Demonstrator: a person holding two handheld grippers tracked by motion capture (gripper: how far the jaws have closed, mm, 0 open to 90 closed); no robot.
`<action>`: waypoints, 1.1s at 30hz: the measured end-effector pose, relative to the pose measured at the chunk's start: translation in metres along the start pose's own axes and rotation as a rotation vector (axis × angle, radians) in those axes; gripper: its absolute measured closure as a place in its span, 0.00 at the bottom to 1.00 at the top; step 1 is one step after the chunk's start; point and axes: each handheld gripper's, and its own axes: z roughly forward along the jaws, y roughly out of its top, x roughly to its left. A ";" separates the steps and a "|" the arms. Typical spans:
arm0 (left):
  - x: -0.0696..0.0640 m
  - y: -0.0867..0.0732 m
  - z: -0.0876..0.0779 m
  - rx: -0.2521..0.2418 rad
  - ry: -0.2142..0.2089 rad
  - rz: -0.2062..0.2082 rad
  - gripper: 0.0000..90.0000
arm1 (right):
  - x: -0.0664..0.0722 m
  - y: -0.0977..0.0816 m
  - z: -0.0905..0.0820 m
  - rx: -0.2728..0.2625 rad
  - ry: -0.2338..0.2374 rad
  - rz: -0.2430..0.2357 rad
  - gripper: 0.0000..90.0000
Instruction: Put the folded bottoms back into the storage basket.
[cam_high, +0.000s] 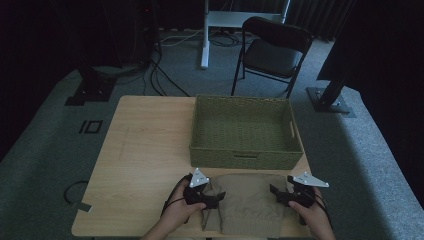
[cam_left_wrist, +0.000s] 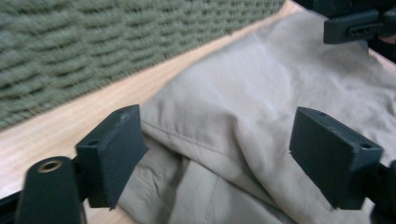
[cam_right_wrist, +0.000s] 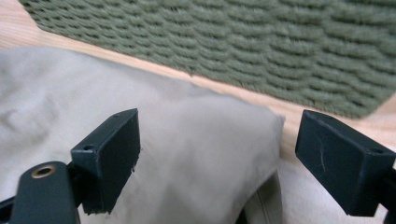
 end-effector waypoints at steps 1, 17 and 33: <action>0.000 -0.002 0.002 0.007 0.003 -0.002 0.19 | 0.000 -0.002 0.001 0.005 -0.007 -0.004 0.15; -0.002 -0.013 0.026 0.073 0.064 0.019 0.19 | -0.004 -0.013 0.015 0.091 -0.015 0.009 0.15; -0.006 -0.007 0.037 0.108 0.128 0.084 0.17 | 0.000 -0.012 0.018 0.099 -0.037 0.017 0.15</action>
